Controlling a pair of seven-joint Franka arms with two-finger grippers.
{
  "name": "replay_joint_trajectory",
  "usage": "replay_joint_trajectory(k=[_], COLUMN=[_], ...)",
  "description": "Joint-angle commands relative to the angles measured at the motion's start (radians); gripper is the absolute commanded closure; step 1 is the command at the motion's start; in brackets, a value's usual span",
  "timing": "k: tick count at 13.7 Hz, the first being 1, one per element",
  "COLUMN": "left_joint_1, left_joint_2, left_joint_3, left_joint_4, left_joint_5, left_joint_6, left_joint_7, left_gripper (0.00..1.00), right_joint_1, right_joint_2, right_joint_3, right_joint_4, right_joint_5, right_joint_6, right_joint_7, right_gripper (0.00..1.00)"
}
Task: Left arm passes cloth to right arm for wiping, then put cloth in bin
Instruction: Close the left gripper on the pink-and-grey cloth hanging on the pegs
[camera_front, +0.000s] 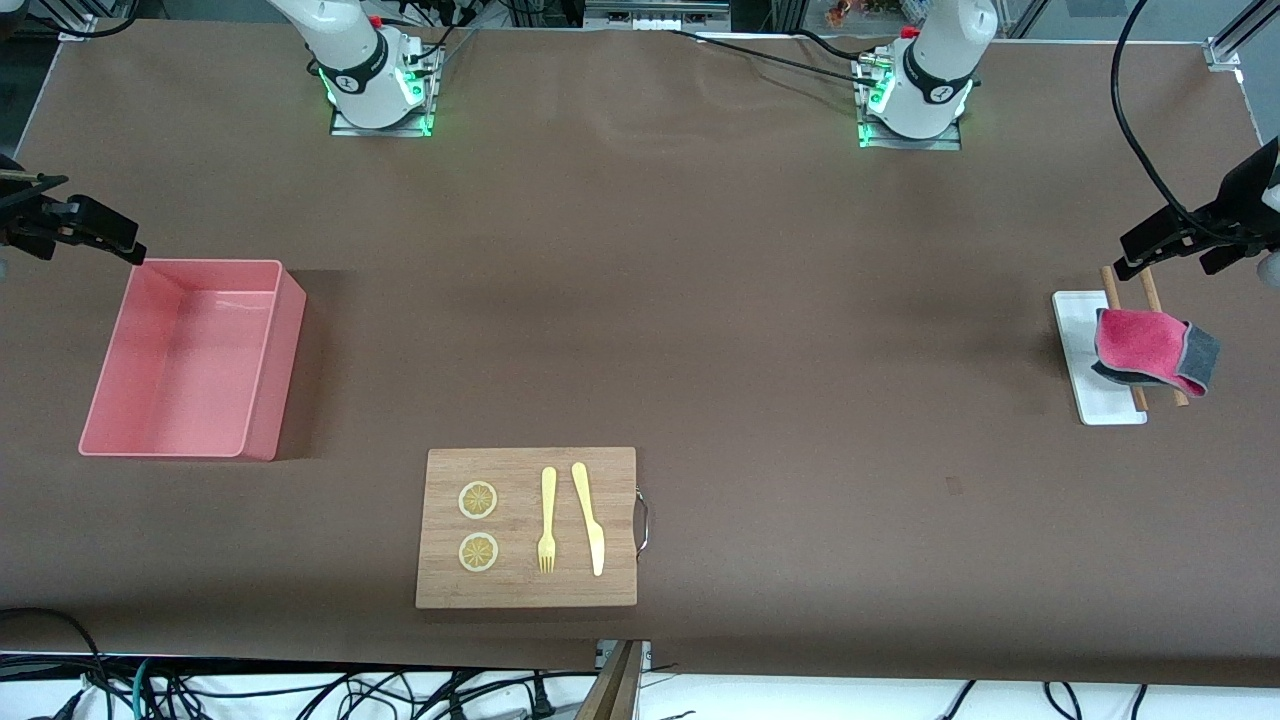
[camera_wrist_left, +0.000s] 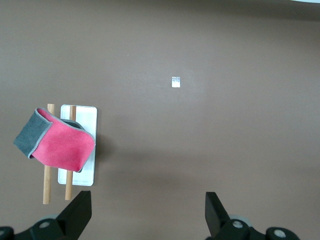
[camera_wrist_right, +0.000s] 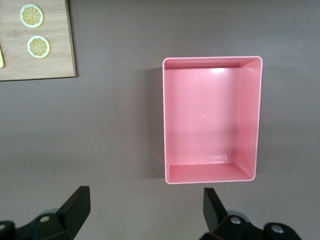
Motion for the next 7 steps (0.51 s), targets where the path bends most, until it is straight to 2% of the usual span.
replay_joint_trajectory(k=[1, 7], left_joint_1=[-0.01, -0.01], left_joint_2=[-0.015, -0.007], left_joint_3=[0.006, 0.006], left_joint_4=[-0.019, -0.008], left_joint_5=[0.002, 0.002], left_joint_6=[0.017, 0.018], left_joint_7=[-0.009, -0.009], left_gripper=[0.0, 0.0], right_joint_1=[-0.006, -0.006], right_joint_2=[0.015, 0.015], right_joint_3=[0.001, 0.001], right_joint_4=[0.029, 0.029], right_joint_5=[0.0, 0.0], right_joint_6=[-0.007, -0.007], right_joint_7=[-0.017, -0.017], right_gripper=[0.0, 0.0])
